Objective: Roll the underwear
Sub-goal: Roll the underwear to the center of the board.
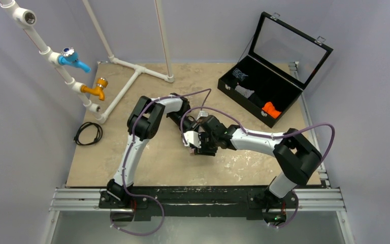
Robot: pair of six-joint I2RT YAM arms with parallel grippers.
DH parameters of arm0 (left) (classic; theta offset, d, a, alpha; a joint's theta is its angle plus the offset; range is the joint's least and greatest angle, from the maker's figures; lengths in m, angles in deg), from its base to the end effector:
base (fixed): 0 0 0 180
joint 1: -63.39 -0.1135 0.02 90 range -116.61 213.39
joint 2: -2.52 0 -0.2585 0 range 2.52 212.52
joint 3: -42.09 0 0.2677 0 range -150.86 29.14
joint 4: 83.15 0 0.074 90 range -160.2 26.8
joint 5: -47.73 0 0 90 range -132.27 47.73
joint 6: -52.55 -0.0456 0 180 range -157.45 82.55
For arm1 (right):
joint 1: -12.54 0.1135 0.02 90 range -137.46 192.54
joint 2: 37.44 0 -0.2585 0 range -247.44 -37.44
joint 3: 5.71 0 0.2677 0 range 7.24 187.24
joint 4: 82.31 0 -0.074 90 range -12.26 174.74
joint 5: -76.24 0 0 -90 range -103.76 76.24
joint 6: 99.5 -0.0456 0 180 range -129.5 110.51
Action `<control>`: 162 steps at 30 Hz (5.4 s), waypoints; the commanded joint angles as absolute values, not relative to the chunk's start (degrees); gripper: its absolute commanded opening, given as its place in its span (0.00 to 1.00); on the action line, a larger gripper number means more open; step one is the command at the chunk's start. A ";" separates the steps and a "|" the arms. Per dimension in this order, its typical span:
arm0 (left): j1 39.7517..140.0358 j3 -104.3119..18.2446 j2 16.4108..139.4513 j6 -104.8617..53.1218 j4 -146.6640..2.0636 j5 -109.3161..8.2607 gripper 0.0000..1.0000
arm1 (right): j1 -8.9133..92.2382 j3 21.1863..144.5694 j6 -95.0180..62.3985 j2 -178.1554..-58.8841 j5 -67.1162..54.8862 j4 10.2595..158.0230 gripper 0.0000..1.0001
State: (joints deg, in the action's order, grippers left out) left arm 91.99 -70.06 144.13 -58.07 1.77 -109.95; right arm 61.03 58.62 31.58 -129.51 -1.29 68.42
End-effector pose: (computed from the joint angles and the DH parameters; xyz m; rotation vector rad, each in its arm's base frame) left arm 0.3468 -0.2371 0.0592 -0.6418 -2.1852 1.4736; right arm 0.2119 0.2542 0.1478 -1.8638 1.7602 0.3284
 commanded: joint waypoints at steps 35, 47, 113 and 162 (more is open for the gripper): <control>88.37 -68.29 129.48 -56.46 3.45 -96.92 0.53 | 65.93 68.51 24.81 -137.08 4.70 52.62 0.00; 82.07 -61.20 119.03 -54.16 1.08 -82.05 0.54 | 65.89 76.62 22.84 -143.07 12.26 44.45 0.00; 113.93 -28.56 86.30 -61.85 -34.07 -56.40 0.57 | 56.38 123.00 30.36 -187.12 30.76 6.77 0.37; 120.44 -30.88 99.44 -57.83 -34.24 -47.19 0.00 | 50.92 117.75 29.40 -176.50 40.65 12.45 0.42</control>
State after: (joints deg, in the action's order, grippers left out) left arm 120.41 -31.48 99.86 -56.56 -30.34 -46.45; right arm 52.04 118.18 27.34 -179.85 39.85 3.35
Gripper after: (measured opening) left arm 0.050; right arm 0.418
